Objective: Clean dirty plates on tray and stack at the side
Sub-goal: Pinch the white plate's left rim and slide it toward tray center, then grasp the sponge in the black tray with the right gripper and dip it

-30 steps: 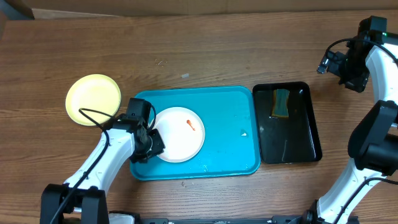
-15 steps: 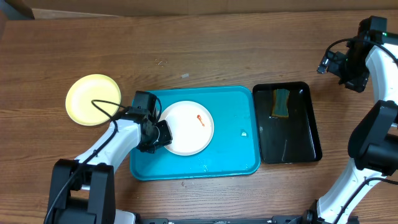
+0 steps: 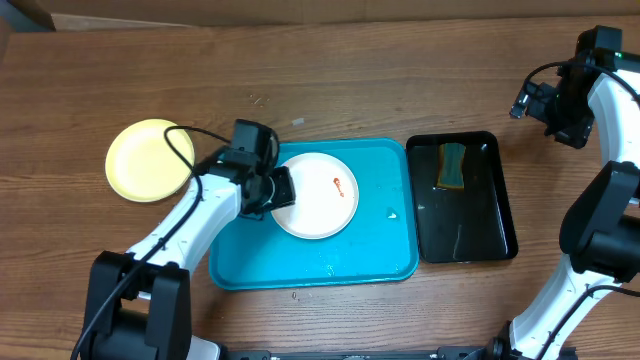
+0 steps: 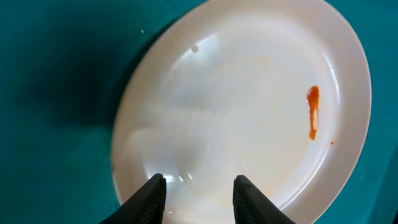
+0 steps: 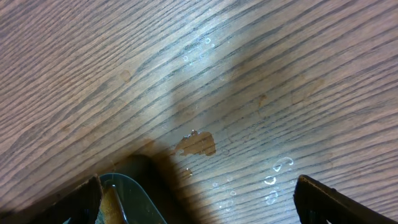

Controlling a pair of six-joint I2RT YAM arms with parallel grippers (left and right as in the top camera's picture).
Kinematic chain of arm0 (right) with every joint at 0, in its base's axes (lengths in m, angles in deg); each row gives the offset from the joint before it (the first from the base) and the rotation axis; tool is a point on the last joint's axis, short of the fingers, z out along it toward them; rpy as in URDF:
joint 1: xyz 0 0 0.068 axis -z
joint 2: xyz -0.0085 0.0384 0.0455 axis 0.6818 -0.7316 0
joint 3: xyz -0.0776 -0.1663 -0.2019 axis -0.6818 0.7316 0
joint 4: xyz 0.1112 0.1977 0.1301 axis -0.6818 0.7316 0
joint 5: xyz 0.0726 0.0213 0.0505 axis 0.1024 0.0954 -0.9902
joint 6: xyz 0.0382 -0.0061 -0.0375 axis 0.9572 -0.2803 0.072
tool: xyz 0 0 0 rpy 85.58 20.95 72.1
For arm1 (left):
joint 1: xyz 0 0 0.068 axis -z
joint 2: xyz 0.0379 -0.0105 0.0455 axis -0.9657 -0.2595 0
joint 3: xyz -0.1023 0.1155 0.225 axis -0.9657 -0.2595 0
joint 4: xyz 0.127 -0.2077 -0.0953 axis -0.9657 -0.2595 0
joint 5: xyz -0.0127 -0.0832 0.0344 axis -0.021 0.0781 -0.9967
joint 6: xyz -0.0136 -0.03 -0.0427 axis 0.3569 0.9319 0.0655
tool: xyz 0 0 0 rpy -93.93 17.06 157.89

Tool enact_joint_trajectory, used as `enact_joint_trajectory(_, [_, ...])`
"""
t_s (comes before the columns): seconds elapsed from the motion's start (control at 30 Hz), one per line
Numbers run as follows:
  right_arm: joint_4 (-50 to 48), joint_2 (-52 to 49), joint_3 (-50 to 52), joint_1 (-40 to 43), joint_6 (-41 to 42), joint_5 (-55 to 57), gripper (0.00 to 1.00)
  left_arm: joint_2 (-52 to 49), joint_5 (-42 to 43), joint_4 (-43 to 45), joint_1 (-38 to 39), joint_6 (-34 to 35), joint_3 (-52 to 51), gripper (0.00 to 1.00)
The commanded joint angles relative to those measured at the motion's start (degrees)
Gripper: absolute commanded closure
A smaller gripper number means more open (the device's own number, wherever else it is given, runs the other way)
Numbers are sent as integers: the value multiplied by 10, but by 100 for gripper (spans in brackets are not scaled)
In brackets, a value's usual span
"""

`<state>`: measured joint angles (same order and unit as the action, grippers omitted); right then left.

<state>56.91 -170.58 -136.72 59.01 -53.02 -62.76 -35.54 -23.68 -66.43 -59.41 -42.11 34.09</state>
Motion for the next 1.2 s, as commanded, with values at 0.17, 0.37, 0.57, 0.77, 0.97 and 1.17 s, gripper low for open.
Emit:
enact_joint_trajectory(0.17, [-1, 13, -9, 1, 4, -3, 0, -4, -100, -134, 8, -31, 114, 64])
enact_joint_trajectory(0.37, [-1, 13, -9, 1, 4, -3, 0, -12, -132, -173, 9, -52, 128, 65])
enact_joint_trajectory(0.57, [-1, 13, -9, 1, 4, -3, 0, -67, -144, -168, 9, -52, 125, 66])
enact_joint_trajectory(0.77, [-1, 13, -9, 1, 4, -3, 0, -119, -120, -149, 9, -52, 125, 70])
enact_joint_trajectory(0.97, [-2, 13, -9, 1, 5, -4, 0, -128, -120, -139, 9, -52, 125, 77])
enact_joint_trajectory(1.17, [5, 14, -18, 1, -23, -158, 1, -129, -120, -139, 9, -52, 125, 75])
